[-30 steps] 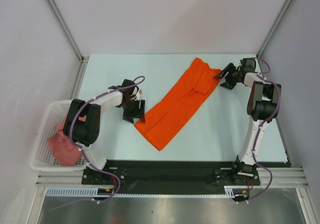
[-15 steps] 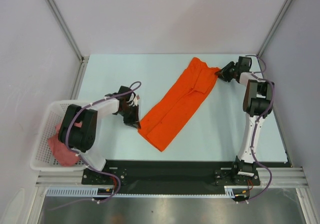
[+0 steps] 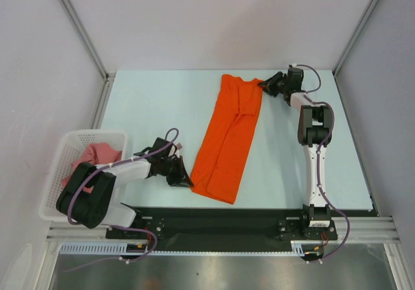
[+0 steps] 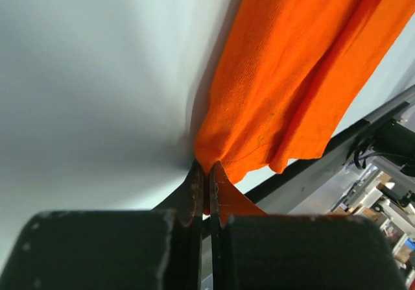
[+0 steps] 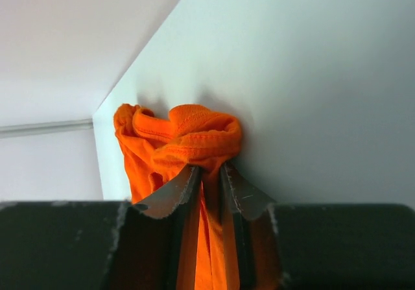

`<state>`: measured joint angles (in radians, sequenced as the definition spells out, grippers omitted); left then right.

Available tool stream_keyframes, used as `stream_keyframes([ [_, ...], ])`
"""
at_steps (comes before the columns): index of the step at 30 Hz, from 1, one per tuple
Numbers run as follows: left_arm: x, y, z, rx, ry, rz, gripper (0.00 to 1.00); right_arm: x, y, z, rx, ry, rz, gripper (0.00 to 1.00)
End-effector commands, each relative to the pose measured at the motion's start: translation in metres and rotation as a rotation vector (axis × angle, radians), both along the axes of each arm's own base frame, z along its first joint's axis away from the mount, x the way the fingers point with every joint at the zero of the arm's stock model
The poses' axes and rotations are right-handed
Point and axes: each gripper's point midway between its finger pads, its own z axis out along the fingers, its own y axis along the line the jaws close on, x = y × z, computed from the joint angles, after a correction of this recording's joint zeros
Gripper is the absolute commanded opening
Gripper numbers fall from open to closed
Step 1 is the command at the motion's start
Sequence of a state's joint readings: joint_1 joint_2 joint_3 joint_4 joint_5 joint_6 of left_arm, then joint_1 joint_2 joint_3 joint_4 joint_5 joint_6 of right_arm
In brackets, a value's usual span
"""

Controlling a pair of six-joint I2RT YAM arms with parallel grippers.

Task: Fold and stack the t-shirts
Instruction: Fold the tshirt

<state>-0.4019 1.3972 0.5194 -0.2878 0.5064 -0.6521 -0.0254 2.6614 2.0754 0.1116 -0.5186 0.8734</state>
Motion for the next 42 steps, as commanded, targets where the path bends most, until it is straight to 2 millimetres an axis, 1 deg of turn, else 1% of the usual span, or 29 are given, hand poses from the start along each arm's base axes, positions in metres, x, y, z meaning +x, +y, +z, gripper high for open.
stream_keyframes([
  [1, -0.005, -0.022, -0.002, -0.038, 0.013, 0.059, 0.0, 0.013, 0.033, -0.001, 0.036, -0.07, 0.032, 0.22],
  [3, -0.007, -0.036, 0.0, -0.048, 0.008, 0.043, 0.0, 0.019, 0.046, 0.009, 0.072, -0.098, 0.034, 0.23],
  [5, -0.011, -0.046, -0.003, -0.05, 0.021, 0.025, 0.0, 0.023, 0.058, 0.002, 0.101, -0.097, 0.029, 0.23],
  [6, -0.009, -0.051, -0.001, -0.061, 0.021, 0.028, 0.0, 0.031, 0.062, 0.016, 0.109, -0.134, 0.028, 0.23],
  [7, -0.008, -0.054, 0.001, -0.063, 0.017, 0.026, 0.0, 0.032, 0.068, 0.013, 0.115, -0.121, 0.031, 0.23],
  [8, -0.01, -0.057, 0.001, -0.059, 0.017, 0.014, 0.0, 0.033, 0.071, 0.005, 0.128, -0.104, 0.03, 0.24],
  [11, -0.012, -0.063, 0.005, -0.064, 0.006, 0.002, 0.01, 0.033, 0.073, 0.014, 0.144, -0.088, 0.039, 0.29],
  [12, -0.014, -0.061, 0.004, -0.064, 0.011, 0.005, 0.02, 0.027, 0.072, 0.005, 0.13, -0.043, 0.041, 0.34],
  [15, -0.019, -0.056, 0.008, -0.049, -0.002, -0.013, 0.15, 0.018, 0.061, 0.022, 0.082, -0.038, 0.066, 0.45],
  [17, -0.024, -0.05, 0.009, -0.028, 0.006, -0.032, 0.27, 0.001, 0.049, 0.011, 0.054, 0.051, 0.08, 0.52],
  [18, -0.026, -0.048, 0.012, -0.027, -0.016, -0.056, 0.3, -0.003, 0.044, 0.031, 0.036, 0.041, 0.087, 0.53],
  [20, -0.032, -0.041, 0.014, -0.005, -0.015, -0.073, 0.41, -0.026, 0.03, 0.02, -0.01, 0.118, 0.111, 0.58],
  [21, -0.032, -0.039, 0.015, 0.005, -0.033, -0.09, 0.45, -0.033, 0.028, 0.043, -0.023, 0.105, 0.12, 0.59],
  [22, -0.032, -0.037, 0.02, 0.004, -0.056, -0.098, 0.5, -0.047, 0.026, 0.044, -0.063, 0.129, 0.138, 0.6],
  [24, -0.029, -0.033, 0.026, 0.036, -0.083, -0.126, 0.52, -0.071, -0.004, 0.034, -0.11, 0.205, 0.105, 0.66],
  [25, -0.025, -0.03, 0.029, 0.052, -0.105, -0.127, 0.53, -0.084, -0.014, 0.053, -0.163, 0.224, 0.074, 0.69],
  [27, -0.016, -0.03, 0.038, 0.064, -0.142, -0.146, 0.56, -0.113, -0.029, 0.046, -0.248, 0.305, 0.073, 0.74],
  [29, -0.005, -0.031, 0.041, 0.062, -0.156, -0.153, 0.57, -0.147, -0.042, 0.056, -0.32, 0.374, 0.074, 0.76],
  [31, 0.003, -0.031, 0.04, 0.061, -0.158, -0.168, 0.56, -0.19, -0.043, 0.037, -0.336, 0.453, 0.096, 0.77],
  [32, 0.002, -0.032, 0.032, 0.058, -0.118, -0.188, 0.56, -0.203, -0.041, 0.062, -0.343, 0.403, 0.1, 0.78],
  [33, 0.008, -0.035, 0.033, 0.054, -0.131, -0.214, 0.55, -0.214, -0.037, 0.063, -0.343, 0.39, 0.116, 0.78],
  [34, 0.011, -0.034, 0.03, 0.056, -0.122, -0.218, 0.54, -0.251, -0.026, 0.04, -0.329, 0.46, 0.162, 0.78],
  [35, 0.014, -0.037, 0.027, 0.051, -0.111, -0.237, 0.54, -0.266, -0.018, 0.054, -0.333, 0.427, 0.184, 0.77],
  [36, 0.014, -0.038, 0.024, 0.051, -0.097, -0.244, 0.53, -0.285, -0.012, 0.05, -0.34, 0.433, 0.221, 0.77],
  [37, 0.014, -0.039, 0.023, 0.042, -0.086, -0.251, 0.52, -0.315, -0.001, 0.035, -0.343, 0.482, 0.267, 0.77],
  [38, 0.012, -0.041, 0.023, 0.03, -0.075, -0.26, 0.52, -0.334, 0.013, 0.044, -0.353, 0.455, 0.31, 0.76],
  [39, 0.012, -0.042, 0.02, 0.031, -0.062, -0.268, 0.52, -0.351, 0.019, 0.04, -0.35, 0.469, 0.342, 0.75],
  [40, 0.012, -0.042, 0.019, 0.031, -0.059, -0.272, 0.51, -0.38, 0.023, 0.026, -0.335, 0.523, 0.373, 0.74],
  [42, 0.009, -0.041, 0.016, 0.034, -0.048, -0.281, 0.5, -0.404, 0.035, 0.035, -0.31, 0.495, 0.421, 0.68],
])
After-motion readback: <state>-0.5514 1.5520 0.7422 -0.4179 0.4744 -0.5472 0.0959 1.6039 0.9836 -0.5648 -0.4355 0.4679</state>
